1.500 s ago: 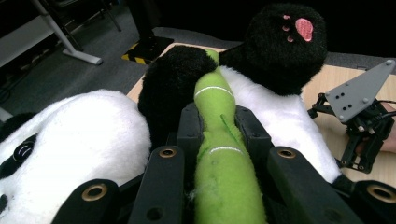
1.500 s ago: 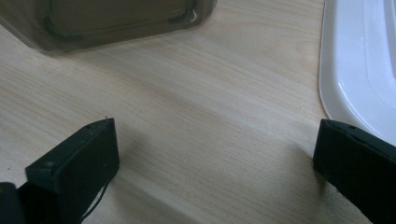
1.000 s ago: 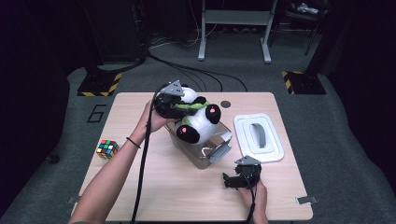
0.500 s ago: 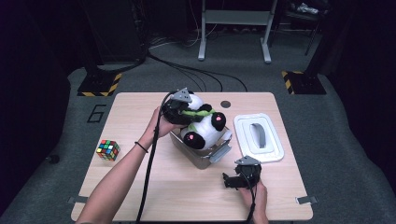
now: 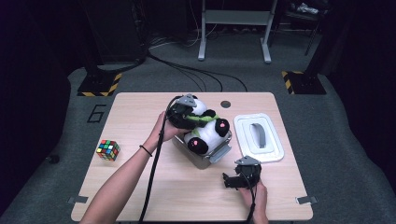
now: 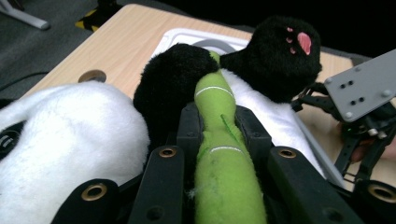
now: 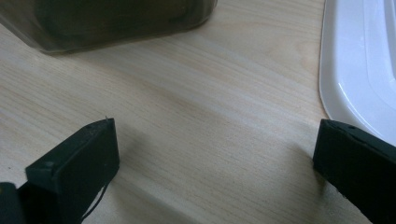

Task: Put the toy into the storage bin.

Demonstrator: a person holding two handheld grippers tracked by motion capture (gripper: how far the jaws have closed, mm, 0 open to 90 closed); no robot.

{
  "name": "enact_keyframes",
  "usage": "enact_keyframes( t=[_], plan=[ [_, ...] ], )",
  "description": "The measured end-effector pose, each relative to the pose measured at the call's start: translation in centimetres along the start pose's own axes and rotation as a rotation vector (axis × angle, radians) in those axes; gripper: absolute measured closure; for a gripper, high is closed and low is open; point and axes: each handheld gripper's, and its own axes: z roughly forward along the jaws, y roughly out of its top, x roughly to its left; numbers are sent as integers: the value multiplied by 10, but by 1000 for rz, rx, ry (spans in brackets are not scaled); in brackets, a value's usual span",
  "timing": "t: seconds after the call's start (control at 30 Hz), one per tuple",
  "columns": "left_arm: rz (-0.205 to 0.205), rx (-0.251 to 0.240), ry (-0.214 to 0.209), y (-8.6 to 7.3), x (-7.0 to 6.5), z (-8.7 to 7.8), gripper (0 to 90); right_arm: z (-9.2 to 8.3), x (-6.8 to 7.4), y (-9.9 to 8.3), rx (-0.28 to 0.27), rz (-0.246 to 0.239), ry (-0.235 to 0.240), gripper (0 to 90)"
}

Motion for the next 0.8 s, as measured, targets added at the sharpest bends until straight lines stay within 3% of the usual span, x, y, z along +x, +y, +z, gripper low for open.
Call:
enact_keyframes(
  t=[0.4,0.47,0.63,0.7,0.8],
  plan=[
    [-64,-14,-48,-11,5,7,715,0,0,0,0,0,0,0],
    [-65,-19,-46,-12,4,5,649,0,0,0,0,-1,0,0],
    [-69,-49,16,-6,0,-9,344,0,0,0,0,-2,0,0],
    [-87,-85,28,-4,2,-18,271,0,0,0,0,1,1,0],
    [-132,-112,77,-1,12,-26,178,0,0,0,0,-1,0,0]
  ],
)
